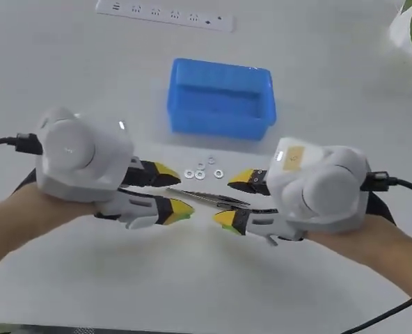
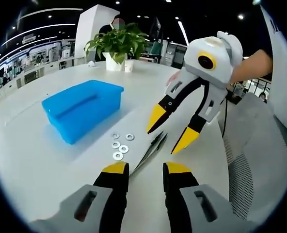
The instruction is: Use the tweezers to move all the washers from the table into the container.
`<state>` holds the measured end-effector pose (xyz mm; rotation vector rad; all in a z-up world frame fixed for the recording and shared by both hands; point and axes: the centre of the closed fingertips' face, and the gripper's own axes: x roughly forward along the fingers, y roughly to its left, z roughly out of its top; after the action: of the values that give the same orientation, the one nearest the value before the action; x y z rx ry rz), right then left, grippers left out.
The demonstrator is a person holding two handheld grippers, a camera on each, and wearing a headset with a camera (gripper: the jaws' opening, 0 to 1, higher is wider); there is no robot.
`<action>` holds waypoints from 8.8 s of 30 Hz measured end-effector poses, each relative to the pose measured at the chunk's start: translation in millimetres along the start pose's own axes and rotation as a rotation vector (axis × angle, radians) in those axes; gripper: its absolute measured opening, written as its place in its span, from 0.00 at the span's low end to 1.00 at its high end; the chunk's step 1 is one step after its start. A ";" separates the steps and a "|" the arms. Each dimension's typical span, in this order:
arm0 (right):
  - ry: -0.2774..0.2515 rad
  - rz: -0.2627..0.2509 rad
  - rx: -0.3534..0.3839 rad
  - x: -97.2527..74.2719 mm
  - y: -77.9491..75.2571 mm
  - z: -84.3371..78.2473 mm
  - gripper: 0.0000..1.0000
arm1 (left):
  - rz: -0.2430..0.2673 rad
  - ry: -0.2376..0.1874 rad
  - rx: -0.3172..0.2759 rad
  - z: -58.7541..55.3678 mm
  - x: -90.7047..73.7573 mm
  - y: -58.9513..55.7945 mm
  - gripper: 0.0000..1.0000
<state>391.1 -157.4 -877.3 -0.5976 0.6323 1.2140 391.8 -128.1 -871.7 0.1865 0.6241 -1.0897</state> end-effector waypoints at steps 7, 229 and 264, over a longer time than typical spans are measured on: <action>0.020 0.017 -0.013 5.4 -3.0 -1.5 0.26 | -0.013 0.023 0.009 -5.4 6.9 2.8 0.31; -0.319 0.105 -0.078 -7.1 -41.1 33.7 0.11 | -0.236 -0.284 0.297 109.3 -4.0 -3.1 0.05; -0.298 0.151 -0.071 -1.0 -35.3 31.7 0.10 | -0.252 -0.284 0.250 108.0 -5.0 -4.5 0.05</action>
<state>428.8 -143.9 -852.0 -0.4221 0.3884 1.4388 427.5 -173.6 -780.1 0.1677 0.2589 -1.4086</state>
